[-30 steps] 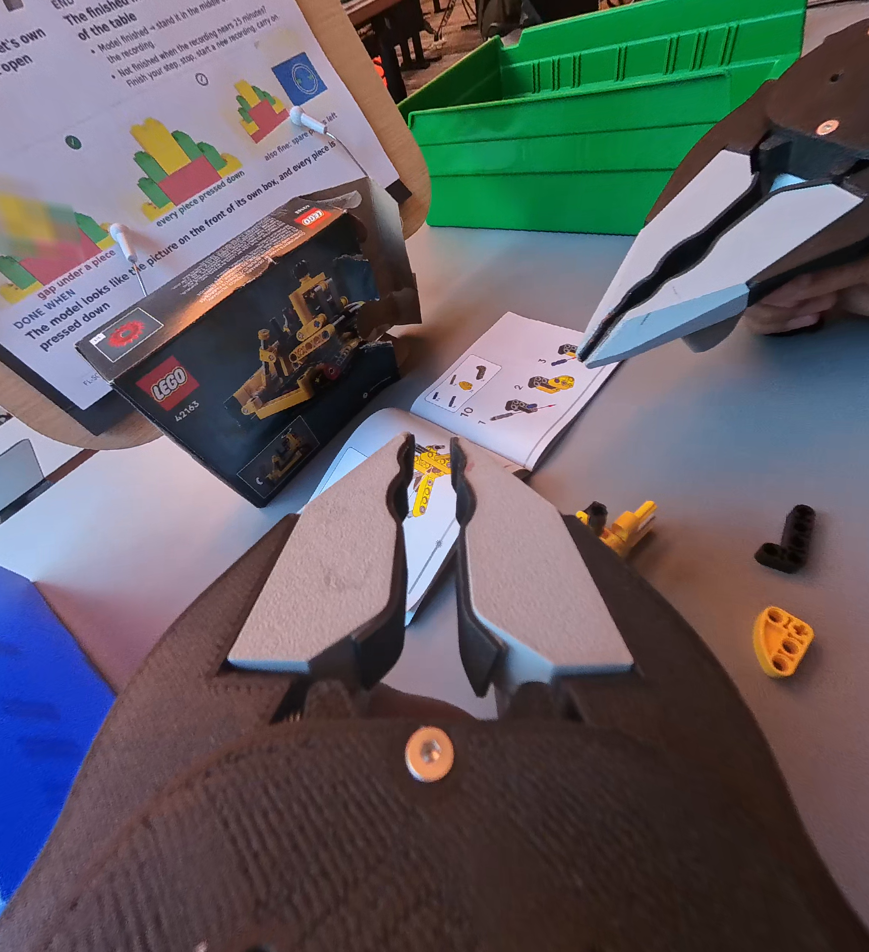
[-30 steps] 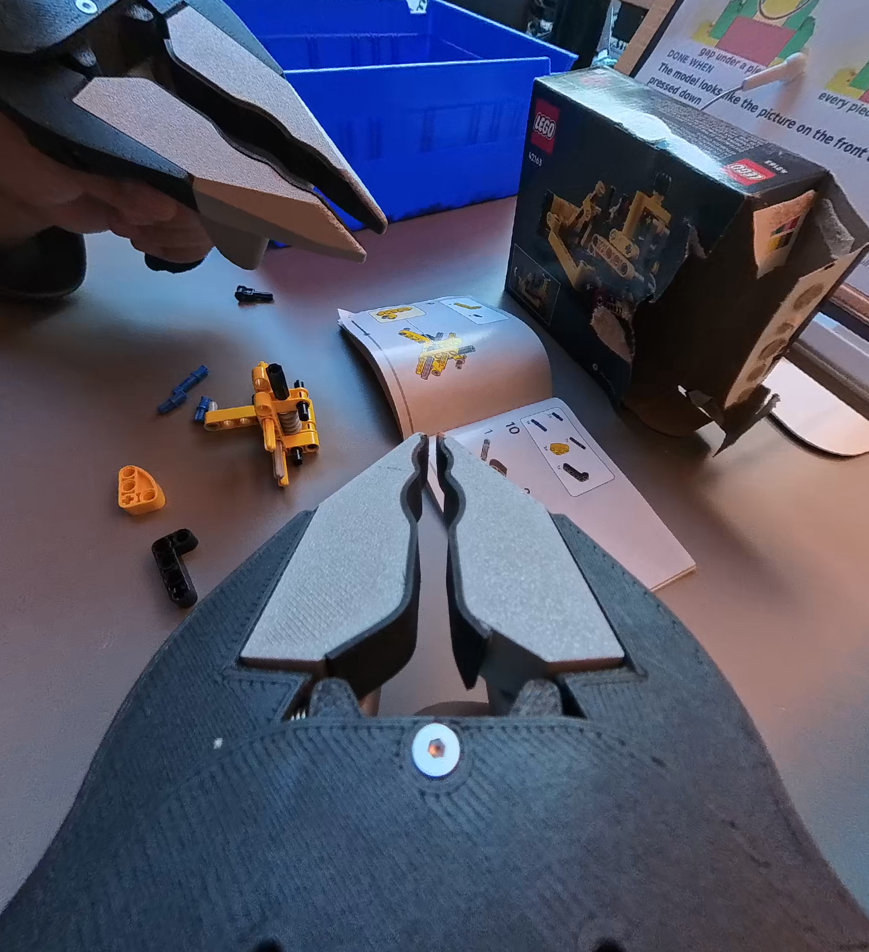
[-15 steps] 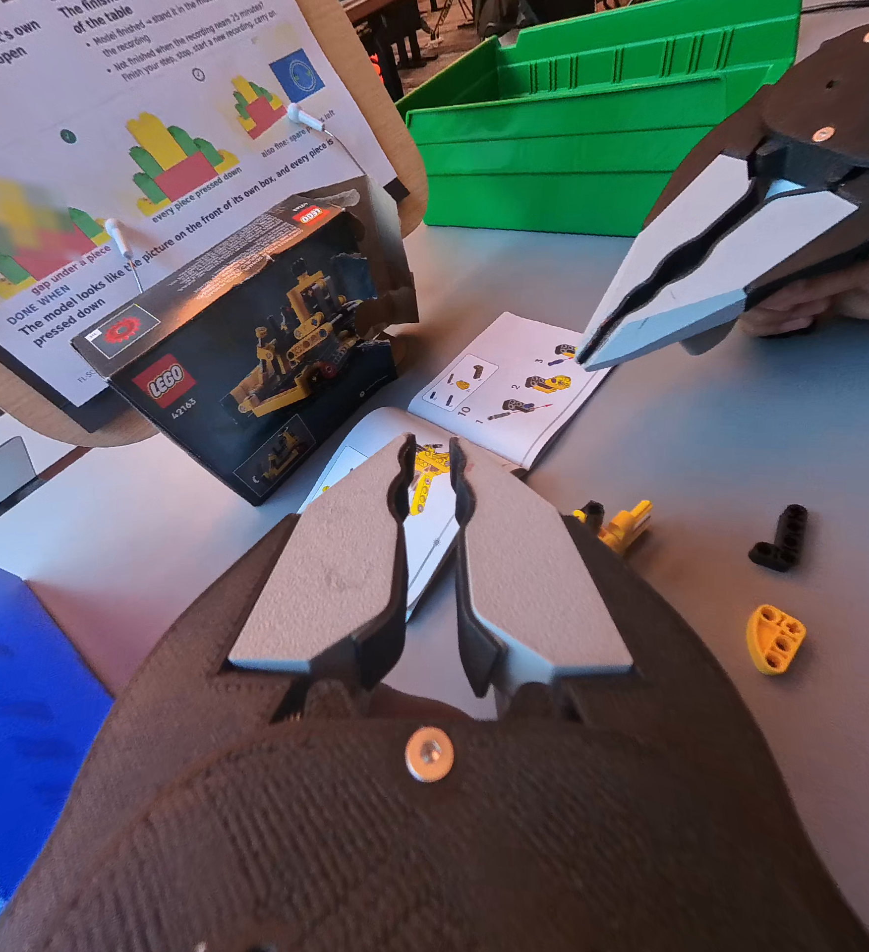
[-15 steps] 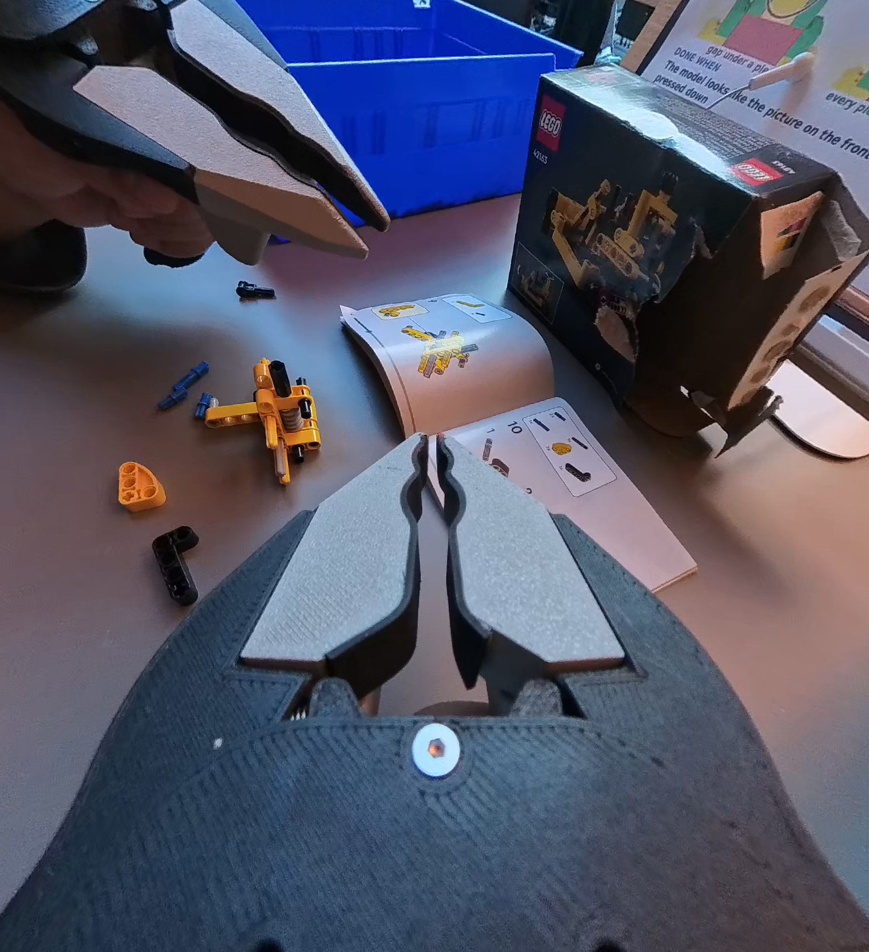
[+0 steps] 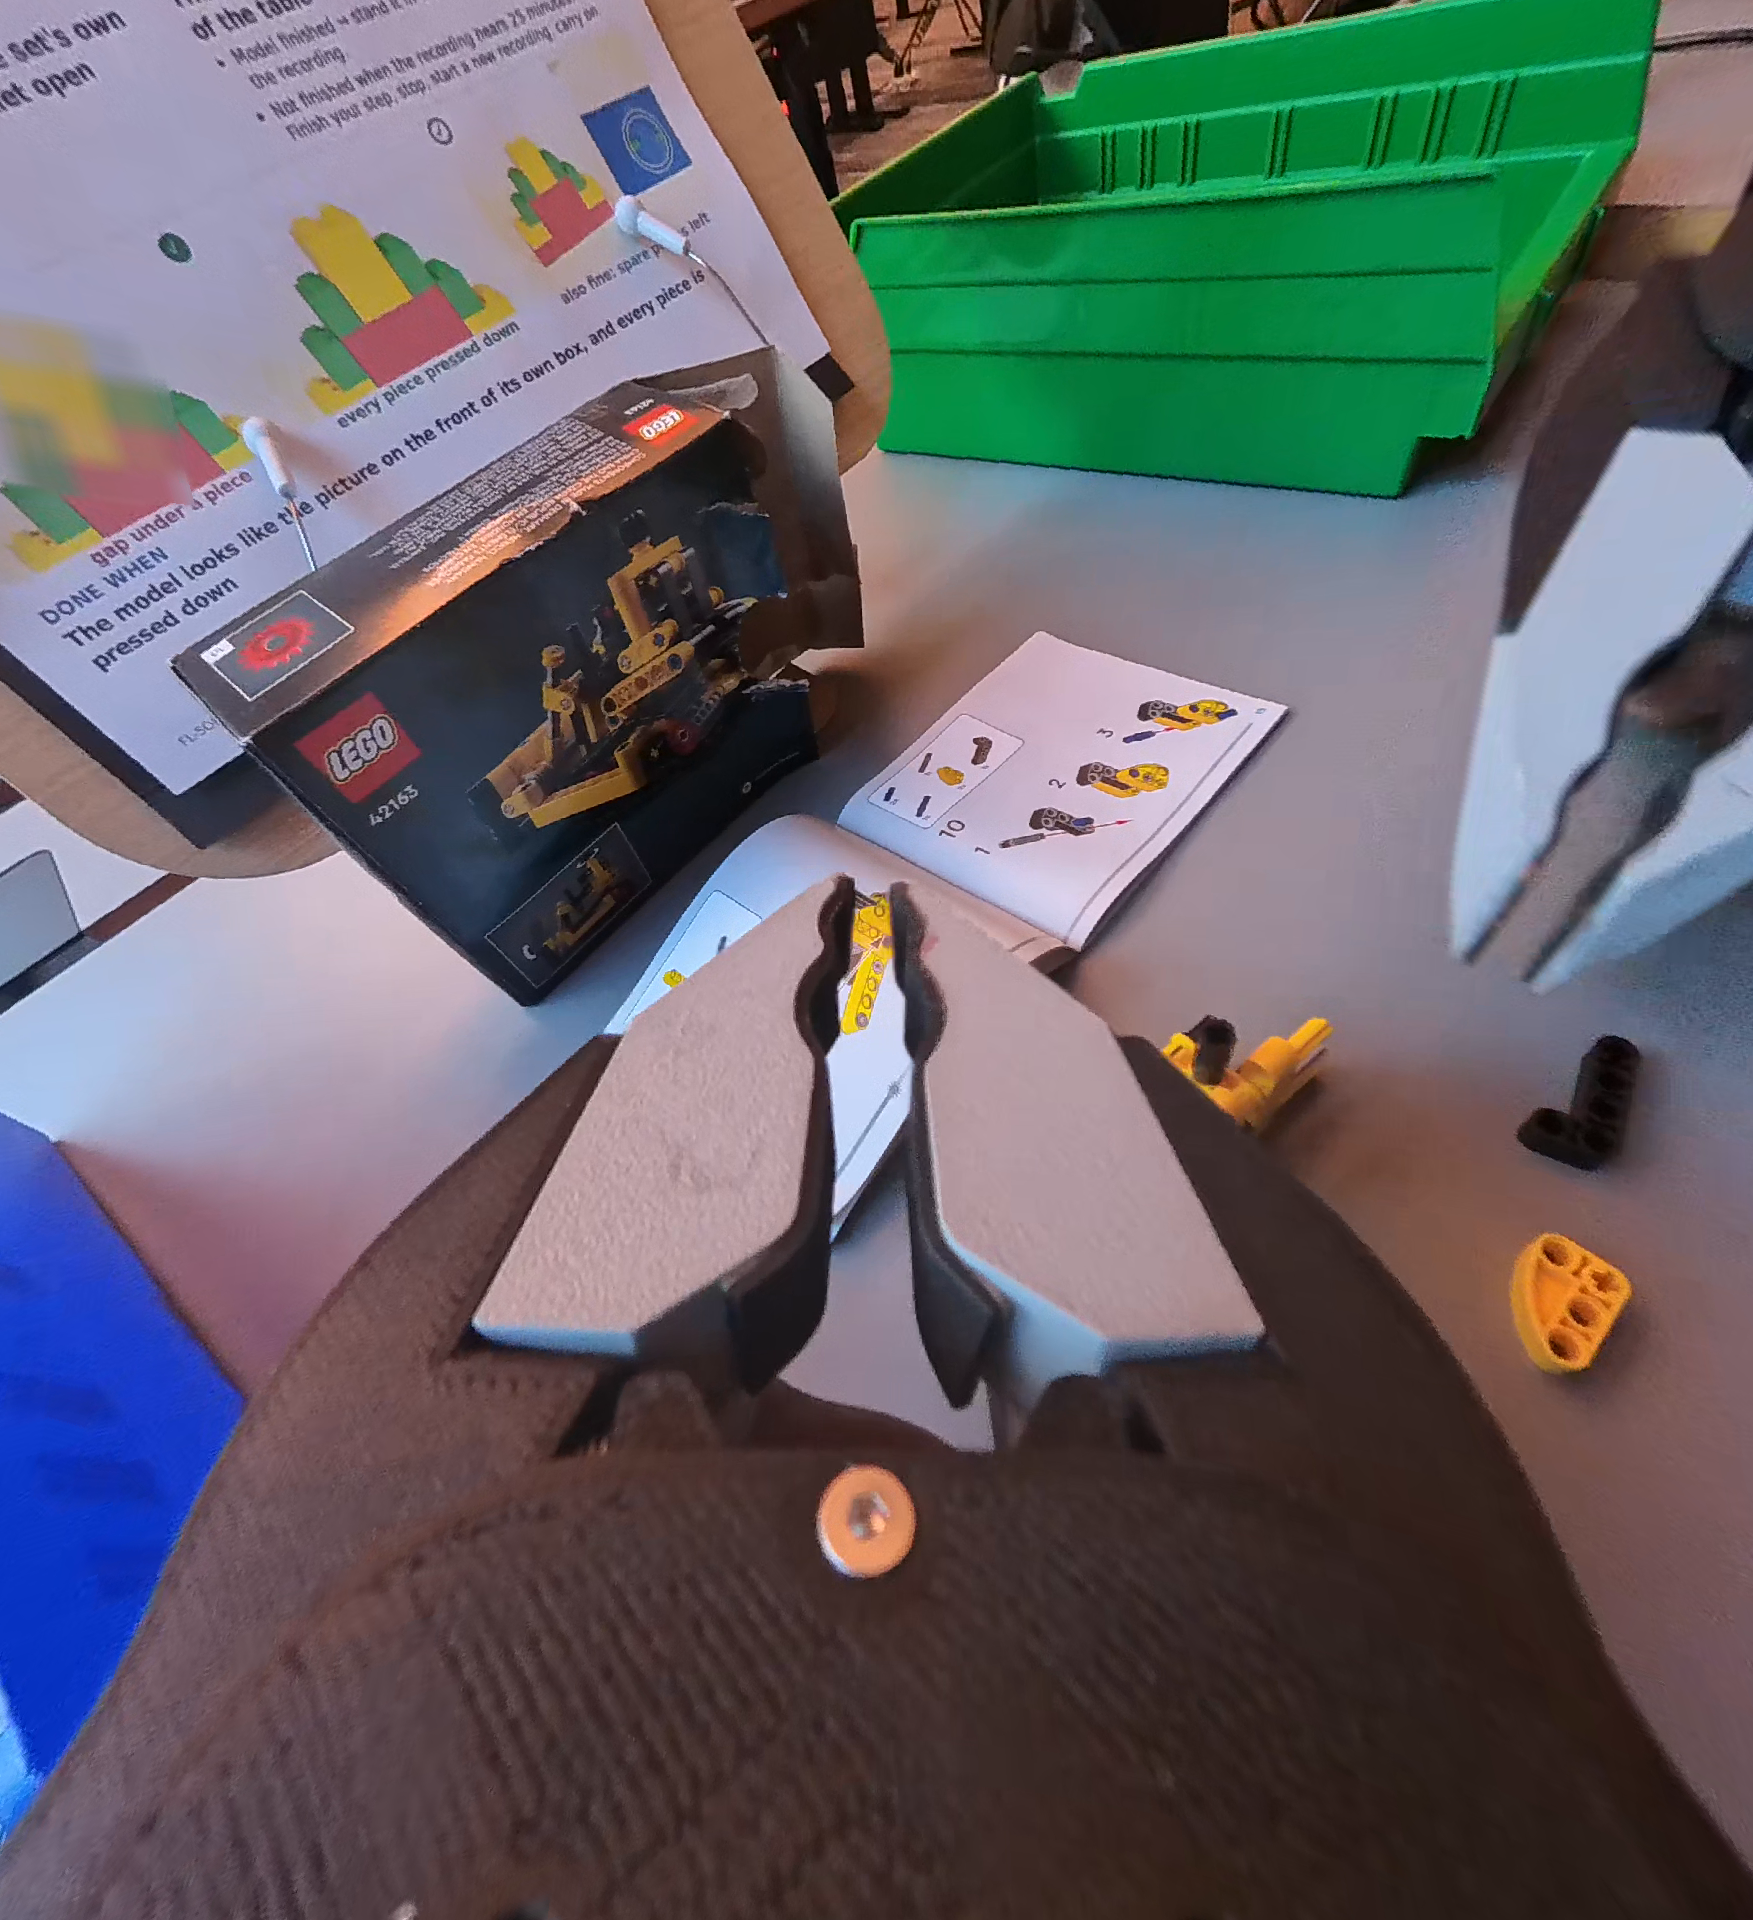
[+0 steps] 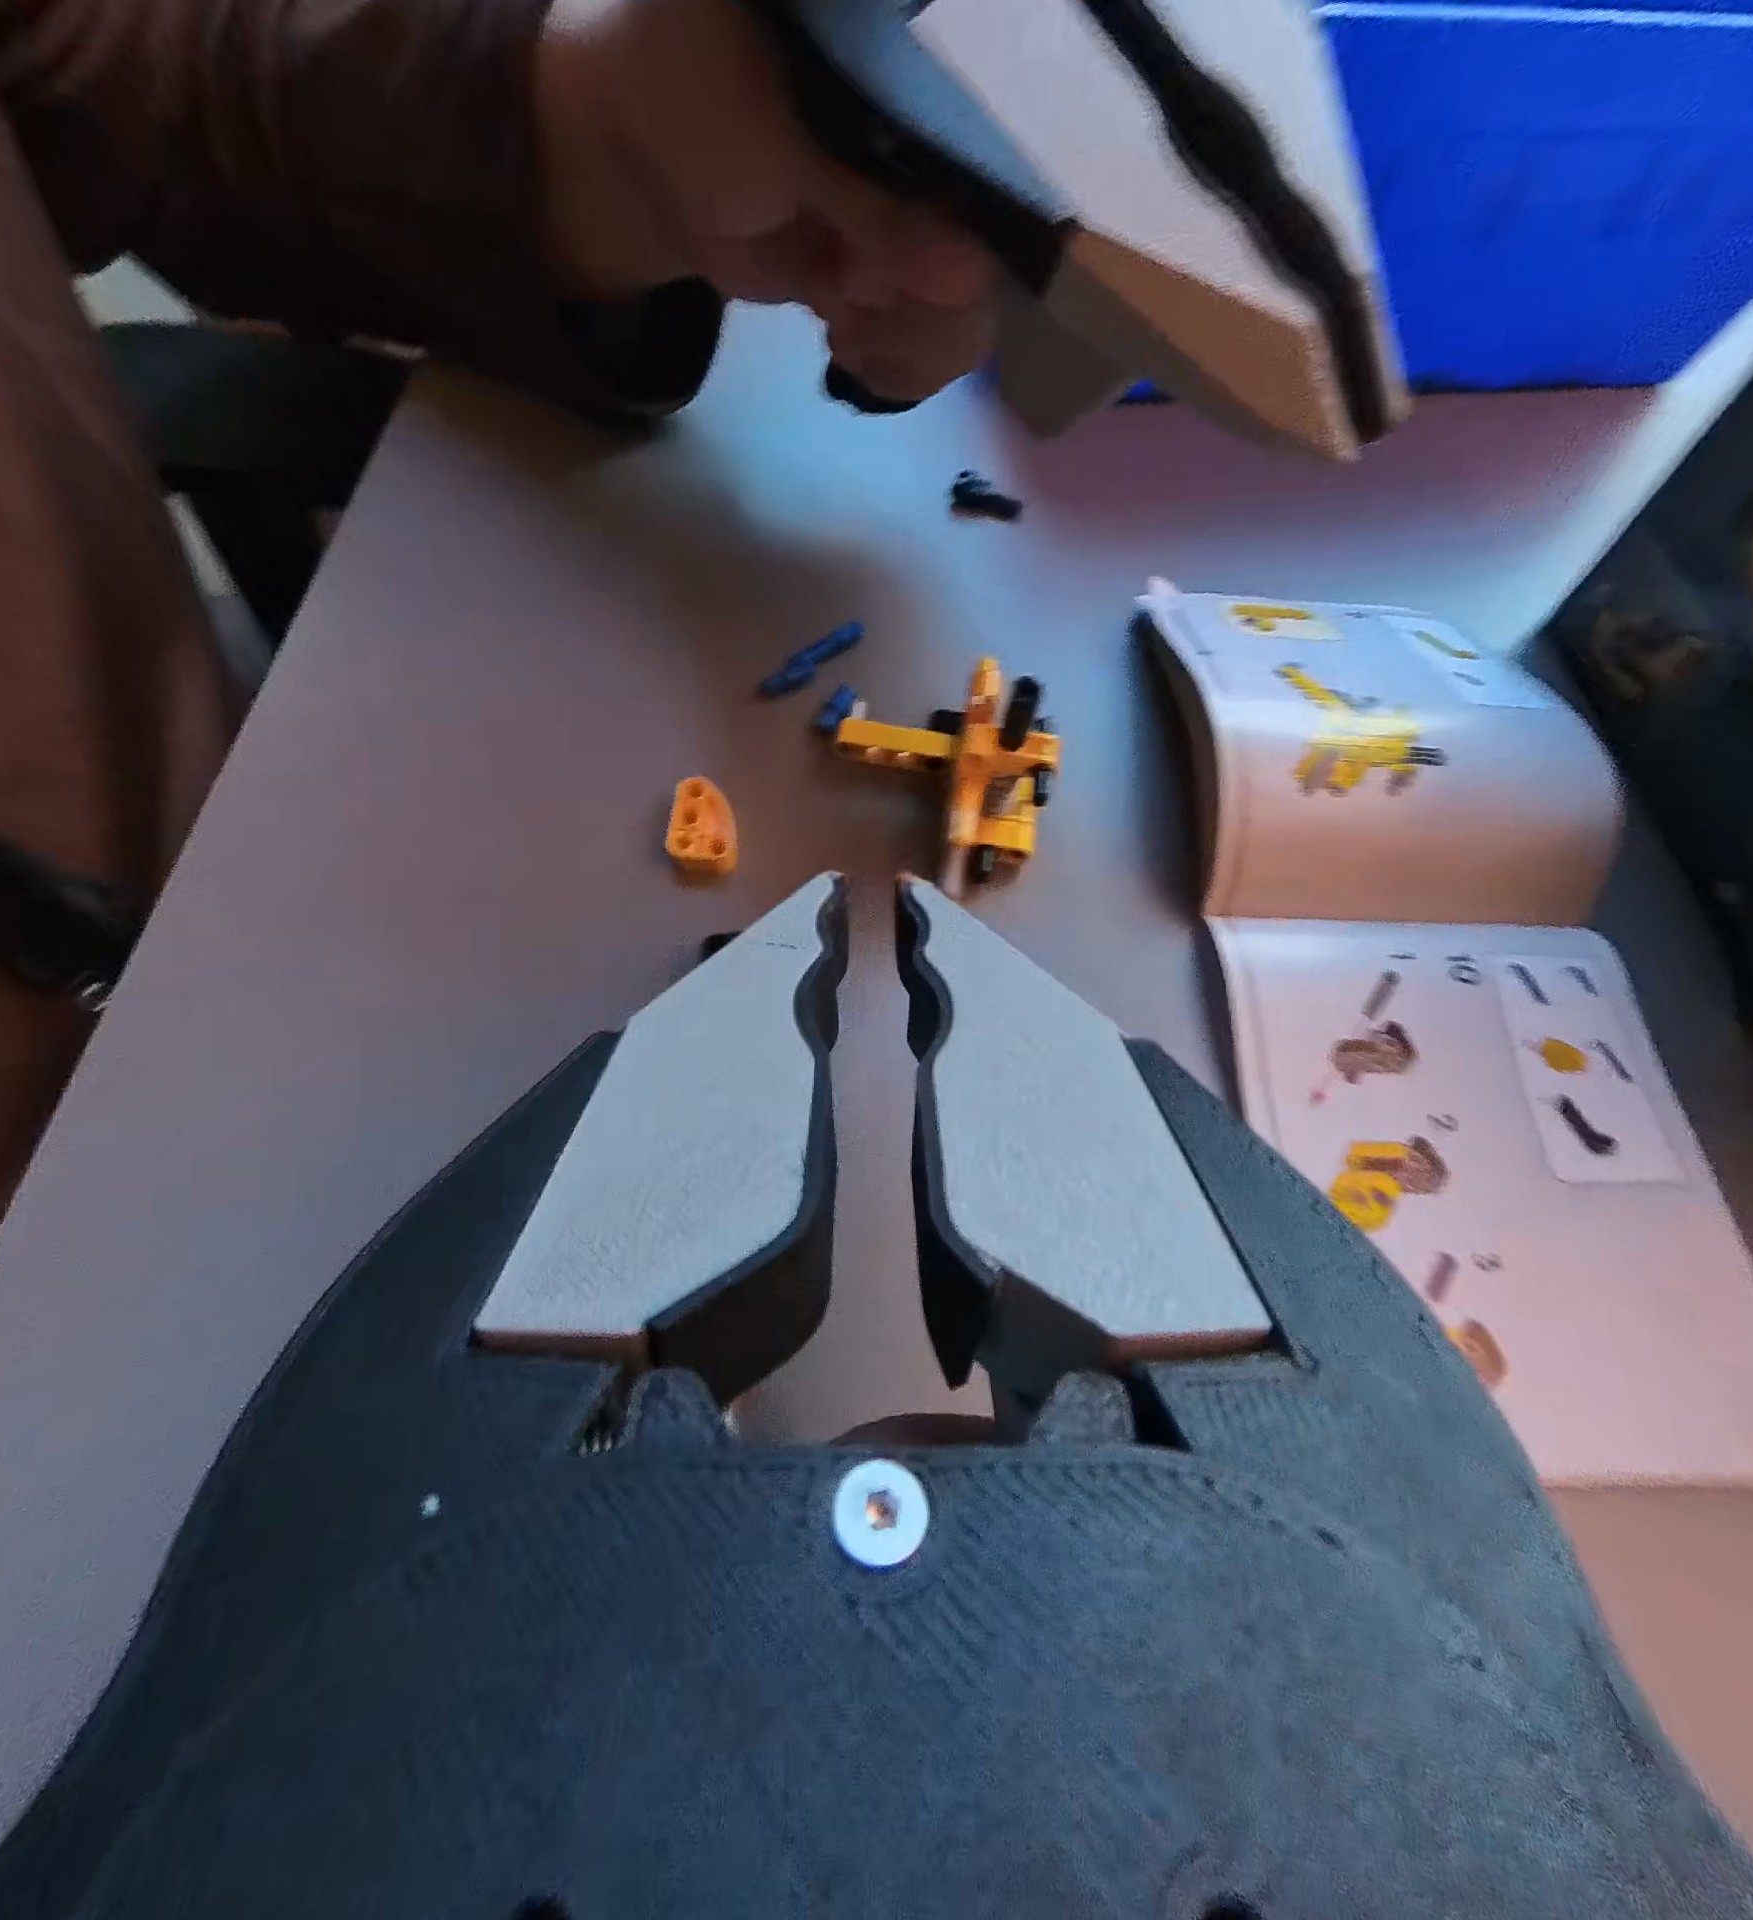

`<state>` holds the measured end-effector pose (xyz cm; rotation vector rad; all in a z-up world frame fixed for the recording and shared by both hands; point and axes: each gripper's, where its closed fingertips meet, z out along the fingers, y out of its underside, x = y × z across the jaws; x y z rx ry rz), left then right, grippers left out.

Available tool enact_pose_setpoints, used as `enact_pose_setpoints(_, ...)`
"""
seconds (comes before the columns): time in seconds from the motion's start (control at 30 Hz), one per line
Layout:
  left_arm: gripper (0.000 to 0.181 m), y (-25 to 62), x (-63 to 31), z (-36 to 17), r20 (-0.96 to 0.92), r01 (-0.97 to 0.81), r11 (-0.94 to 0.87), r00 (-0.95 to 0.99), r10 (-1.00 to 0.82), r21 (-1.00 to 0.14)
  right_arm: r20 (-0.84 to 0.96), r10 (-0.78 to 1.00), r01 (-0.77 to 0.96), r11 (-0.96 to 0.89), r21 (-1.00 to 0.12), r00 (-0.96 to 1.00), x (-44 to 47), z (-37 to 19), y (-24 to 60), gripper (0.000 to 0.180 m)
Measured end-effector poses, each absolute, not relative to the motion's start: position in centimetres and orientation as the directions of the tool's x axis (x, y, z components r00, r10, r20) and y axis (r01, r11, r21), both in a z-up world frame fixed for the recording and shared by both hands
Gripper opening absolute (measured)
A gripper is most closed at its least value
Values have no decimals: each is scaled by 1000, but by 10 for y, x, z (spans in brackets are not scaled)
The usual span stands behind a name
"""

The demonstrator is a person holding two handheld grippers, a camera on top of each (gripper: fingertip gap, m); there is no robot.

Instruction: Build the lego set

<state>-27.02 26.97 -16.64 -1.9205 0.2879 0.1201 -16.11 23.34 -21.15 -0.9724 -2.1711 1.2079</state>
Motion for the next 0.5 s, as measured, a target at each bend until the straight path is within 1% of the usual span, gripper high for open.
enact_pose_setpoints(0.23,6,269,-268,-165,-222,-261,-331,963,-152,-907,-28,652,393,421,-818,-757,-139,-228,205,9)
enact_pose_setpoints(0.37,7,269,-267,-166,-221,-262,-332,963,-156,-906,-14,656,427,475,-769,-755,-136,-242,209,16)
enact_pose_setpoints(0.5,7,268,-266,-166,-219,-262,-333,962,-160,-906,10,674,450,505,-737,-739,-137,-250,219,15)
